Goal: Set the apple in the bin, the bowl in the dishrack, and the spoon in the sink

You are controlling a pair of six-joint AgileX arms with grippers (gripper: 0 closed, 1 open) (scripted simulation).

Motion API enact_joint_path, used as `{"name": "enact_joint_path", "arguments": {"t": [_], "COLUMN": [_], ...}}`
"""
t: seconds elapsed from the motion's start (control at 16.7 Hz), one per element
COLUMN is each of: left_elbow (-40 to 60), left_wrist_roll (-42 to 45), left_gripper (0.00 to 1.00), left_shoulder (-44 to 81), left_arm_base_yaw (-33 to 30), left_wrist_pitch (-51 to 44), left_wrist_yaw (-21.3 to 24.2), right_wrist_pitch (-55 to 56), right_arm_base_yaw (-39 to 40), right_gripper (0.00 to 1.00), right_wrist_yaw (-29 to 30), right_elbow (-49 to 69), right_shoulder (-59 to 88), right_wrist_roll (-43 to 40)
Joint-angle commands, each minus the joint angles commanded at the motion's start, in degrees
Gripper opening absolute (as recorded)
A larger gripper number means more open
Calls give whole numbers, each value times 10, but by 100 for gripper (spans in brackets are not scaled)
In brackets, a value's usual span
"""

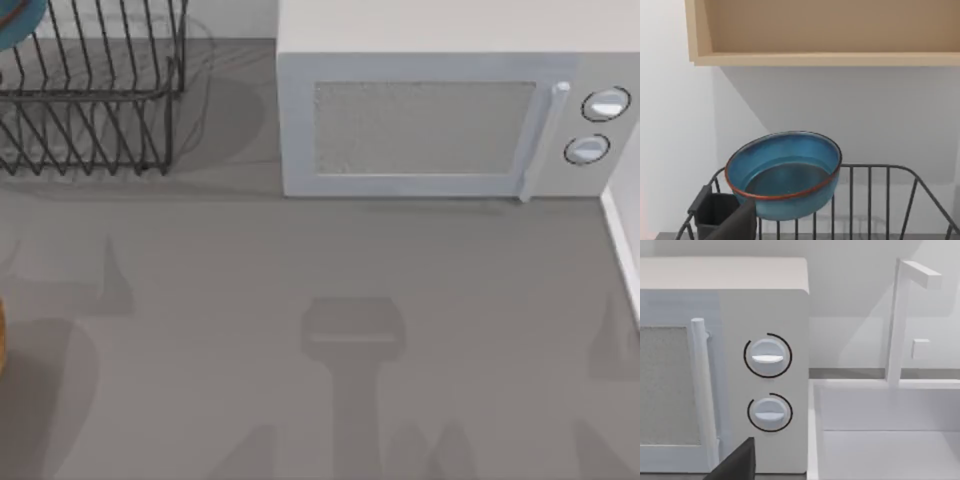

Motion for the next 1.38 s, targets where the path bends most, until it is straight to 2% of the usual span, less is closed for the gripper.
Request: {"name": "enact_joint_path", "arguments": {"t": [0.18, 0.36, 0.84, 1.08, 1.38], "left_elbow": [-81, -137, -151, -151, -151], "left_wrist_roll": [-1, -3, -3, -3, -3], "left_gripper": [100, 100, 100, 100, 100], "left_shoulder": [-122, -192, -207, -207, -207], "left_arm_base_yaw": [-6, -10, -12, -12, -12], "left_wrist_pitch": [-72, -126, -139, -139, -139], "left_wrist_yaw": [-9, -16, -18, -18, -18], "right_wrist_pitch": [0, 0, -7, -89, -279], "right_arm_base_yaw": [0, 0, -3, -31, -88], "right_gripper": [100, 100, 100, 100, 100], "right_wrist_yaw": [0, 0, 0, 0, -2], "right_elbow": [0, 0, 6, 72, 204], "right_shoulder": [0, 0, 7, 93, 325], "right_wrist_roll": [0, 0, -7, -91, -273]}}
